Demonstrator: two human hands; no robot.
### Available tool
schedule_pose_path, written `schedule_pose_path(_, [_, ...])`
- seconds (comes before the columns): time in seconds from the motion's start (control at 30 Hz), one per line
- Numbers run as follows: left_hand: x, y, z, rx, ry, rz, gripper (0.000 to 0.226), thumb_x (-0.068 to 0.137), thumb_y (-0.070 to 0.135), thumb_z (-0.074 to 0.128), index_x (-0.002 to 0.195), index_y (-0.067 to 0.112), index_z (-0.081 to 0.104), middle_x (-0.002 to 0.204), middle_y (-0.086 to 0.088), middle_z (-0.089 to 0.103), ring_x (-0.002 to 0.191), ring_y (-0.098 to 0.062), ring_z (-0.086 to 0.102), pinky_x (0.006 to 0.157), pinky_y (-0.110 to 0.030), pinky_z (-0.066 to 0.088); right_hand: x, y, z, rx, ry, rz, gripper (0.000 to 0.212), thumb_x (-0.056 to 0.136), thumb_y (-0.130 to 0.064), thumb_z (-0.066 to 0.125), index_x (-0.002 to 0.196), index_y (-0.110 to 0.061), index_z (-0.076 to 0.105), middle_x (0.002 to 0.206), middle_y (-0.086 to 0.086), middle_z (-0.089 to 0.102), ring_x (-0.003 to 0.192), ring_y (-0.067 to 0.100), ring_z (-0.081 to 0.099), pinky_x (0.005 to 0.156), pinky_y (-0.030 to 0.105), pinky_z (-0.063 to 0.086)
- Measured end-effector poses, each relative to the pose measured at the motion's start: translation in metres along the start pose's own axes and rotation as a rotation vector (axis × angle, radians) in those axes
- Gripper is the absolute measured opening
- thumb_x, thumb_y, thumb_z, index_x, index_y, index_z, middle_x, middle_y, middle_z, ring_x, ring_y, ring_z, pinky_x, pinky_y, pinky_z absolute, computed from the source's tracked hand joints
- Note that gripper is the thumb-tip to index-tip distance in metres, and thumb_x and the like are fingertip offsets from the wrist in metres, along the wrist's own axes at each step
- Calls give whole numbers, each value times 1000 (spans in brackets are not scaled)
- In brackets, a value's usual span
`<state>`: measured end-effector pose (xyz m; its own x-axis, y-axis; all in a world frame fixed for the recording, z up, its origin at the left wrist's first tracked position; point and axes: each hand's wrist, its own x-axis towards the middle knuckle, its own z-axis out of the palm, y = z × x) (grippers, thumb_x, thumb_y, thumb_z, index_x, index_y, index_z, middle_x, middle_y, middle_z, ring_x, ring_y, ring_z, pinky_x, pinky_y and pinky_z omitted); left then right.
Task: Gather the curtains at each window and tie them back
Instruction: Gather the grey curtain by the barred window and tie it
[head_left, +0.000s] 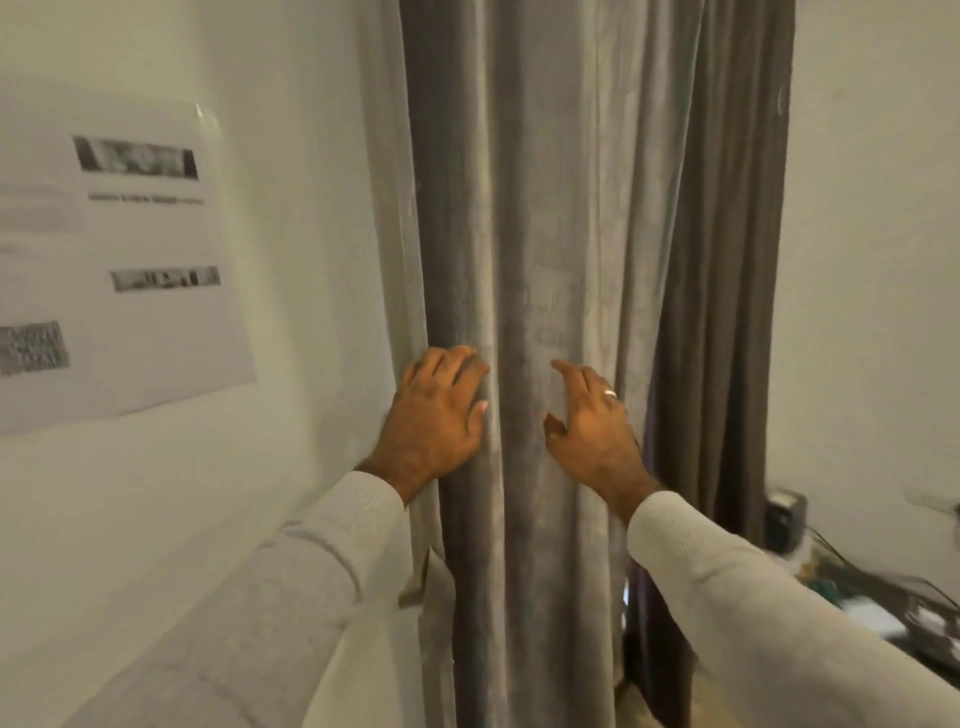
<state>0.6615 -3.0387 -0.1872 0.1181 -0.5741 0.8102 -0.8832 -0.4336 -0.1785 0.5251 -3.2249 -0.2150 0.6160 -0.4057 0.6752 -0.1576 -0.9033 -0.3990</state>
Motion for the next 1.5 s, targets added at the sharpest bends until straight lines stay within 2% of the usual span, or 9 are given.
schedule_pose_path(0.37, [243,-52,-97,540,304,131,34,94,27,60,124,13,67,139,-10,61,130,-35,54,107,-50,42,268,-39,-75,131,272,-372,72,91,-28,71,155,-20,40,150,12,51,137,39,49,116,53,41])
schedule_pose_path(0.5, [296,-63,-129,698,427,143,43,92,27,63,132,10,65,155,-16,53,146,-39,47,118,-56,36,335,-50,-97,162,384,-474,69,89,-30,72,152,-21,43,150,10,50,137,37,49,114,53,39])
schedule_pose_path(0.73, [359,-71,-183,460,682,-390,82,98,36,68,164,6,30,164,-20,43,145,-42,48,121,-52,41,434,-63,-135,315,513,-614,55,93,-43,66,140,-18,56,141,10,56,135,36,49,111,57,41])
schedule_pose_path(0.87, [374,-68,-211,451,736,-571,61,97,35,74,148,12,51,138,-14,67,122,-40,65,106,-47,52,472,-94,-158,597,503,-608,60,96,-67,57,135,-22,58,139,8,58,135,35,49,109,57,43])
schedule_pose_path(1.07, [394,-60,-239,473,634,-535,45,98,24,73,141,18,62,129,-10,71,111,-32,69,103,-44,58,482,-157,-197,934,385,-632,105,75,-94,54,151,-21,46,151,9,52,142,32,47,118,51,42])
schedule_pose_path(1.23, [403,-69,-252,379,527,-505,45,101,11,62,145,21,60,132,-8,69,112,-31,68,103,-49,59,491,-207,-215,710,376,-667,72,92,-45,71,151,-14,43,149,16,51,136,37,50,111,43,44])
schedule_pose_path(1.33, [400,-84,-256,272,505,-484,45,102,7,56,144,22,62,133,-7,70,115,-31,68,103,-47,59,497,-237,-222,754,394,-555,43,93,-21,64,135,-14,62,134,17,63,122,39,60,95,38,50])
schedule_pose_path(1.4, [397,-98,-262,218,473,-478,47,101,5,54,142,24,64,134,-7,70,118,-33,68,104,-53,59,497,-257,-223,864,303,-670,30,90,-10,63,118,-15,75,117,16,74,111,35,70,92,38,60])
schedule_pose_path(1.5, [397,-112,-269,123,371,-450,41,99,-2,55,132,17,68,118,-10,73,110,-33,68,93,-51,61,501,-256,-232,958,81,-885,43,91,8,62,107,-26,82,97,3,79,93,23,73,88,40,64])
